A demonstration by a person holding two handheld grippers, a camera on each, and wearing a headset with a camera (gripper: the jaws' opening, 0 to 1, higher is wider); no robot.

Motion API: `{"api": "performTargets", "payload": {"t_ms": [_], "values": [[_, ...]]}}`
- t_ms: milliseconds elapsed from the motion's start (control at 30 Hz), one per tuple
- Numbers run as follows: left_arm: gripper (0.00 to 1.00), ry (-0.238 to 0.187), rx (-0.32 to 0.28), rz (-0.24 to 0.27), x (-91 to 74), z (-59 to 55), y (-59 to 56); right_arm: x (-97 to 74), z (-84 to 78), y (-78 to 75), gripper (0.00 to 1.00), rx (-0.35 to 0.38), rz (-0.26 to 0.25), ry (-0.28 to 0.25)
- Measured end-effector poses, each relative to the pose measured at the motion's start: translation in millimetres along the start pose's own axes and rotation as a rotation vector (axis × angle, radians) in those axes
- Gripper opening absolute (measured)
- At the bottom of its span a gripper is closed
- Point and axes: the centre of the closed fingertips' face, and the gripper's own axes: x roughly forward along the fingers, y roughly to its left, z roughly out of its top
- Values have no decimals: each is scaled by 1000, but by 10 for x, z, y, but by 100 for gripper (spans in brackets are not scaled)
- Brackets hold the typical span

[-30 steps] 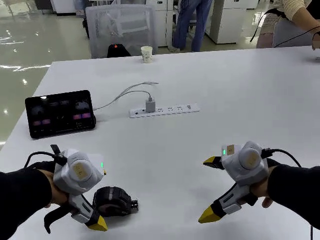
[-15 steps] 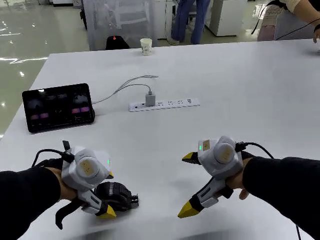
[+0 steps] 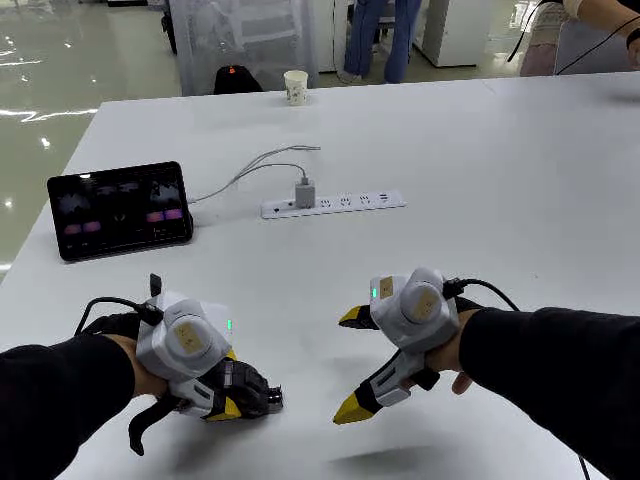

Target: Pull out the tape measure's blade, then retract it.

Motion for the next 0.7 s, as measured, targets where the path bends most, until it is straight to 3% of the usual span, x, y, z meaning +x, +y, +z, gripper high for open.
{"api": "performTargets", "payload": {"t_ms": [267, 367, 467, 700], "values": [[32, -26, -20, 9, 1, 7, 4, 257, 32, 66, 70, -14, 33, 23], [32, -32, -22, 7, 1, 11, 4, 359, 70, 51, 69, 6, 15, 24], [32, -31, -24, 4, 2, 13, 3, 429, 93, 88, 62, -16, 29, 29], [32, -22, -27, -3, 9, 8, 3, 625, 81, 217, 57, -75, 73, 75]]}}
